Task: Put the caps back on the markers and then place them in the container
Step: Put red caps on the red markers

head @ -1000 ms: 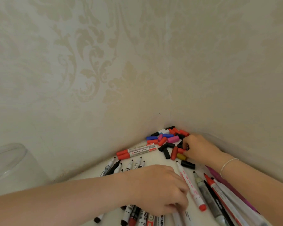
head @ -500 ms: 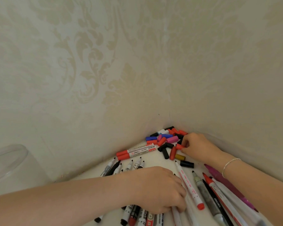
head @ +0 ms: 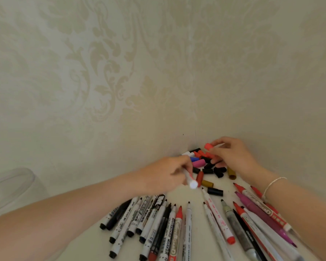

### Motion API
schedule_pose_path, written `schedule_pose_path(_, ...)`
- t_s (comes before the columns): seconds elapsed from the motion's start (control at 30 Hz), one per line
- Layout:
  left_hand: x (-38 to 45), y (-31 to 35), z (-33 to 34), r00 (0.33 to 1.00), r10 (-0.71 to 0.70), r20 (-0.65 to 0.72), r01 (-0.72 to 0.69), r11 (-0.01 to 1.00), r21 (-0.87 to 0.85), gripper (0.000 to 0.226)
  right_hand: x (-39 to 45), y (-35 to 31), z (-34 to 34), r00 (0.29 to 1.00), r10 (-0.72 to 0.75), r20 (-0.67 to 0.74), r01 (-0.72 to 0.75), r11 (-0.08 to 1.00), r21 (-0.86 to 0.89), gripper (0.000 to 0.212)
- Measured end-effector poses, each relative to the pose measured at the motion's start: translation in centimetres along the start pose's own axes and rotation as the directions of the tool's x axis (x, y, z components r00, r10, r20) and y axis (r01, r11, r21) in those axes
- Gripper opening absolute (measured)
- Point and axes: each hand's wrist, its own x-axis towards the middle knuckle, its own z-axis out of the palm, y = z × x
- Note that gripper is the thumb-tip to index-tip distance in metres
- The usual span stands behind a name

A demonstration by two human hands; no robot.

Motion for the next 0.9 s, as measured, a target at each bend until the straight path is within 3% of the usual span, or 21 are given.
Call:
schedule_pose_path(0.1,0.7,-0.9,-0.8,0.993,-0.070,-0.092,0.062,0.994,-0.093,0.028,-0.2,-0.8,-0.4,0.994,0.097,0.046,-0.106,0.955,0.277,0.018)
schedule_pose_path(0.17,1.0,-1.5,-0.9,0.986,-0.077,-0.146,0.064,0.994,-0.093,0.010,-0.4,-1.2,-0.4,0.987,0.131,0.094,-0.158,0.906,0.394,0.021)
schedule_pose_path(0.2,1.0,-1.6,-0.9,0.986,-0.084,-0.144,0.070,0.992,-0.104,0.004,-0.5,-1.3,-0.3,0.982,0.148,0.117,-0.184,0.882,0.433,0.021)
schedule_pose_path(0.43,1.1,-1.6,-1.7,0.988,0.008,-0.155,0.001,0.998,0.057,0.032,-1.1,-1.8,0.7,0.962,0.183,0.205,-0.271,0.757,0.595,0.015)
schedule_pose_path(0.53,1.1,-1.9,-1.9,0.982,0.064,-0.176,-0.052,0.996,0.068,0.032,-1.3,-2.1,1.0,0.968,0.142,0.206,-0.240,0.757,0.607,0.016)
schedule_pose_path(0.7,0.7,-1.7,-2.0,0.977,0.158,-0.146,-0.132,0.975,0.178,0.038,-1.5,-2.9,1.2,0.977,0.032,0.212,-0.139,0.845,0.517,0.021)
schedule_pose_path(0.9,0.3,-1.4,-2.1,0.978,0.157,-0.136,-0.128,0.971,0.201,0.040,-1.8,-3.3,1.8,0.984,0.023,0.176,-0.092,0.914,0.396,0.017)
